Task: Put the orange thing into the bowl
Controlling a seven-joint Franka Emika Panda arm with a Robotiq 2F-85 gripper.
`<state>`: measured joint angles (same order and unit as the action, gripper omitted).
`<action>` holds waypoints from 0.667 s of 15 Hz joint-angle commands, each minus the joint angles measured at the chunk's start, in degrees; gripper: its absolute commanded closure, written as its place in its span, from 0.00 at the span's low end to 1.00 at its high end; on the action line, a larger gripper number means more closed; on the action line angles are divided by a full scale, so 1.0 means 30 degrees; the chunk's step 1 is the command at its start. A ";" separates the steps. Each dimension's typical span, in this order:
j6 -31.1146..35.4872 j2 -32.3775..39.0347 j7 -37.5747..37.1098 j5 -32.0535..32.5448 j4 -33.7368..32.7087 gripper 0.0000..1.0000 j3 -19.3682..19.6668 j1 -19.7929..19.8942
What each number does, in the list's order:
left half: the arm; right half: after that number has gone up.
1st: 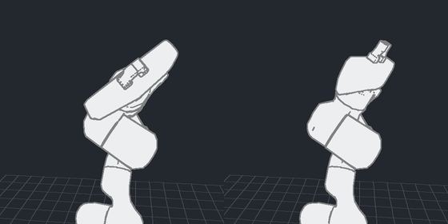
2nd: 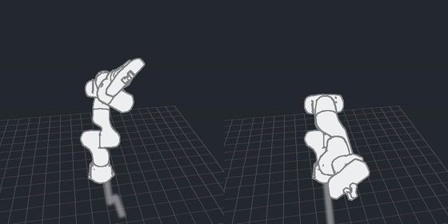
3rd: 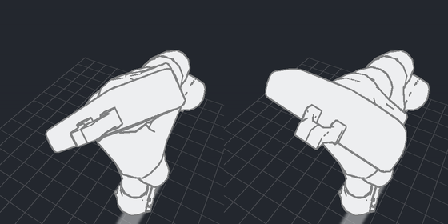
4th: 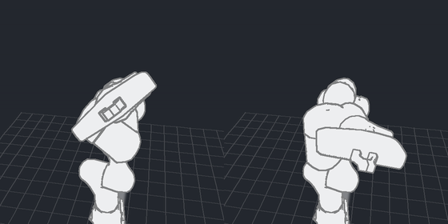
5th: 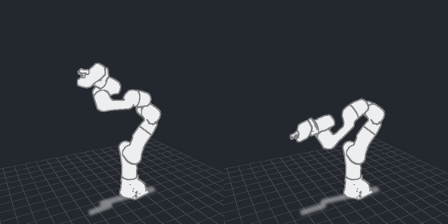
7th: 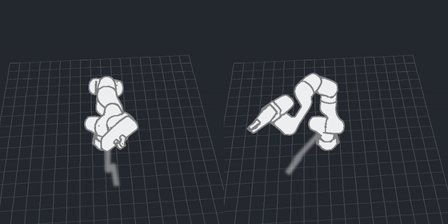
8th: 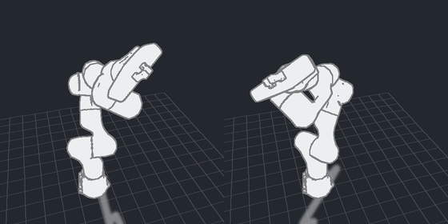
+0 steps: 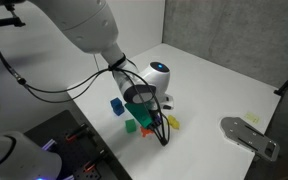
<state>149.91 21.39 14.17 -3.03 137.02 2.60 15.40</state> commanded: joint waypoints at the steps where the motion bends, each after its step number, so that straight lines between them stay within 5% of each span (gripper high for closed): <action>1: -0.0852 -0.2436 0.0363 -0.0633 0.0647 0.91 -0.0522 -0.0581; 10: -0.1033 -0.2150 0.0020 -0.1879 -0.1940 0.91 -0.1910 -0.3353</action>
<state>148.09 12.71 13.96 -6.64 135.13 -1.79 6.79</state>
